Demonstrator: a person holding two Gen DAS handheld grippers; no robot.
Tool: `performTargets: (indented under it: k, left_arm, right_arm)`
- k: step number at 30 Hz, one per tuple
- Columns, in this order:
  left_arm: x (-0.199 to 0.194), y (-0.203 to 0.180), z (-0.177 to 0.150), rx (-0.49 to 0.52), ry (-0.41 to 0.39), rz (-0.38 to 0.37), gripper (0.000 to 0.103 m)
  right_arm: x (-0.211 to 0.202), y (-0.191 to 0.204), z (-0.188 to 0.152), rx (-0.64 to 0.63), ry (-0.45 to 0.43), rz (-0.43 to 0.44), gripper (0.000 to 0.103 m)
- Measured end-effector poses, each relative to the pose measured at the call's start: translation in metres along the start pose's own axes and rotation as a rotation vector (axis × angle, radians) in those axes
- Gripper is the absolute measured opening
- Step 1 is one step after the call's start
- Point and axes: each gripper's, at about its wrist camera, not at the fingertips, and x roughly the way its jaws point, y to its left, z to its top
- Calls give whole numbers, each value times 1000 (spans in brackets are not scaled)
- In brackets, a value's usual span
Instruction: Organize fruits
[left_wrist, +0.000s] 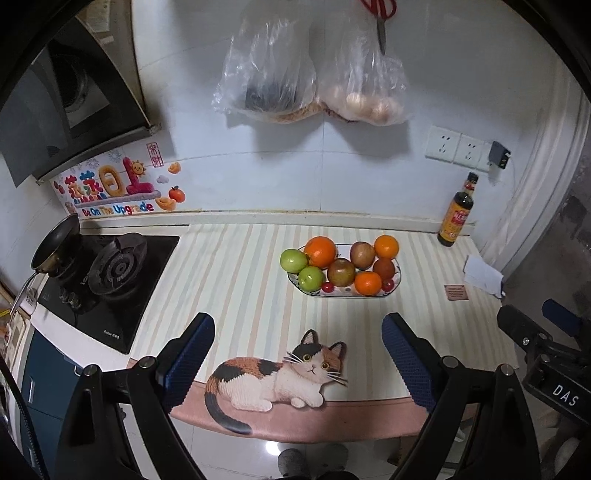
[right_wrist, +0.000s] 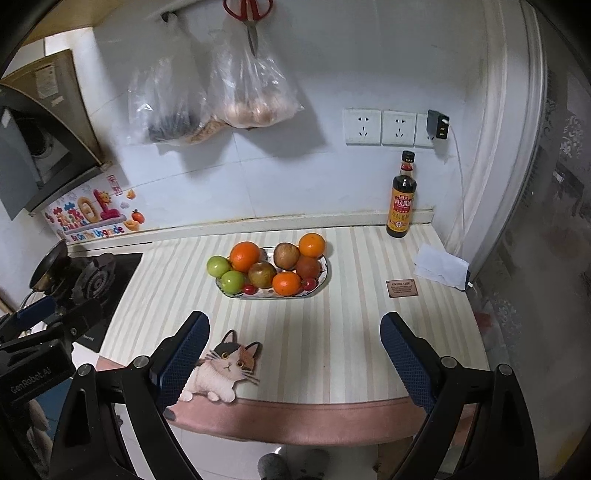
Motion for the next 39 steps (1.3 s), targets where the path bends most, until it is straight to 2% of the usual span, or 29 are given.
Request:
performTargets:
  k: [17,25,39]
  left_arm:
    - [81,-4,29,1,109,35,93]
    - [97,-3,30,-5,143,28,93]
    - [101,-5,35,-4,143,16,93]
  right_arm:
    - [93,-2,38,-18,95,-56,96]
    - [109,0,41,-34,121,-65,96]
    - [113,4,42,-44,131,-61,96]
